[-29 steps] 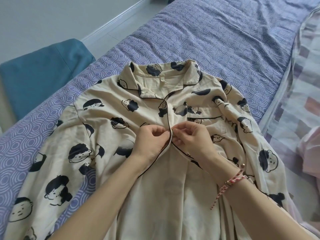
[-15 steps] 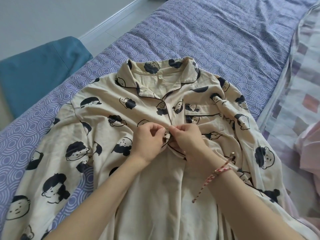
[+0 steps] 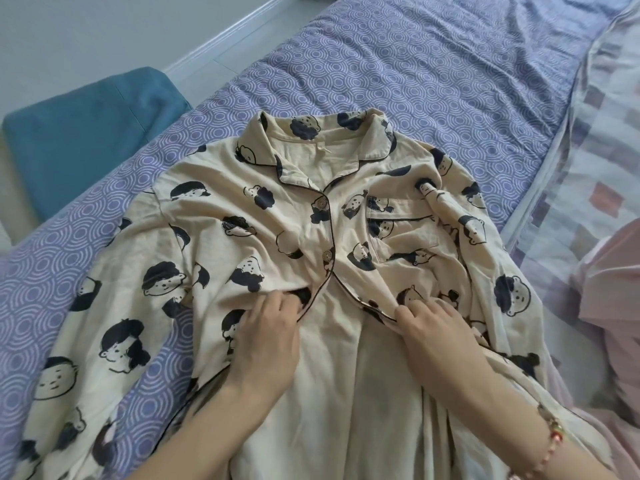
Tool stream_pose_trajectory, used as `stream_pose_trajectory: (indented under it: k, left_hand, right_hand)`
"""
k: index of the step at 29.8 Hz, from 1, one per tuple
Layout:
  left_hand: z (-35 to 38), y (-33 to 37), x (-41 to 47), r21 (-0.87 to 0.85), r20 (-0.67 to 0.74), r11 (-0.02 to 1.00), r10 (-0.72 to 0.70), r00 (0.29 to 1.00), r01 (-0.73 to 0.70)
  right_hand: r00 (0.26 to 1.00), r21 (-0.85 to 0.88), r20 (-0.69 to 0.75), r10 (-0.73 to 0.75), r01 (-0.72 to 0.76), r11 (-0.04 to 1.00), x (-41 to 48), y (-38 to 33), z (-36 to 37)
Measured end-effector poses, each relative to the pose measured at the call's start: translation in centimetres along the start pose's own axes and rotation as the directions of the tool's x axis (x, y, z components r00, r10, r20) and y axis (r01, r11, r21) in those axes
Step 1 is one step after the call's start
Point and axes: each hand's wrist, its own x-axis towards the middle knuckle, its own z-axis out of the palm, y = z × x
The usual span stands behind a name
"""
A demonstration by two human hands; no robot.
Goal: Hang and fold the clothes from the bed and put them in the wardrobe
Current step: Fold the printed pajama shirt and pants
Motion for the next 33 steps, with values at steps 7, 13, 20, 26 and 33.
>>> stream_pose_trajectory:
  k: [7,13,20,26,33]
  left_hand:
    - [-2.1,2.3,-1.6,-0.205,-0.041,0.973,-0.119,0.992,0.108]
    - [-1.2,3.1,-0.4,-0.509,0.162,0.747,-0.404,0.900,0.427]
    - [-0.4,3.7,0.1,-0.604,0.244,0.645,-0.410,0.879,0.468]
    - [0.0,4.5,0.0,-0.679,0.164,0.589,-0.460,0.872,0.438]
    - [0.2,4.7,-0.1,-0.740,0.217,0.482,-0.489,0.845,0.469]
  right_hand:
    - [0.971,0.257,0.176,-0.162,0.113,0.960,-2.6,-5.3,-2.1]
    - [0.969,0.691,0.187,0.164,-0.248,0.678,1.2,-4.7,0.3]
    - [0.961,0.573,0.232,0.150,-0.260,0.777,3.0,-5.1,1.3]
    - [0.959,0.665,0.229,0.168,-0.280,0.692,3.0,-4.6,0.9]
    - [0.918,0.946,0.304,0.256,-0.322,0.031,1.1,-4.8,0.6]
